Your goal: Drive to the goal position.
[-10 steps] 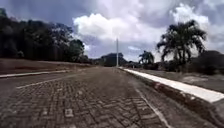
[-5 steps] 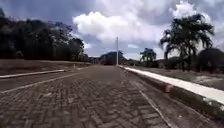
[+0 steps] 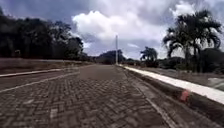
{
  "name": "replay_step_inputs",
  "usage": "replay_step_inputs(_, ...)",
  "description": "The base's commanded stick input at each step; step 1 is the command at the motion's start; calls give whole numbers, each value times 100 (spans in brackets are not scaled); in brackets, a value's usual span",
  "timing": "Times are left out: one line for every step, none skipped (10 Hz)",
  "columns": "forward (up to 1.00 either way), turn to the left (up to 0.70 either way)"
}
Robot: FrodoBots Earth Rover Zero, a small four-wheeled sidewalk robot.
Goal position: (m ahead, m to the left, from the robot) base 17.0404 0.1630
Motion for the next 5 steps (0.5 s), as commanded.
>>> replay_step_inputs(100,0)
replay_step_inputs(100,0)
replay_step_inputs(100,0)
replay_step_inputs(100,0)
replay_step_inputs(100,0)
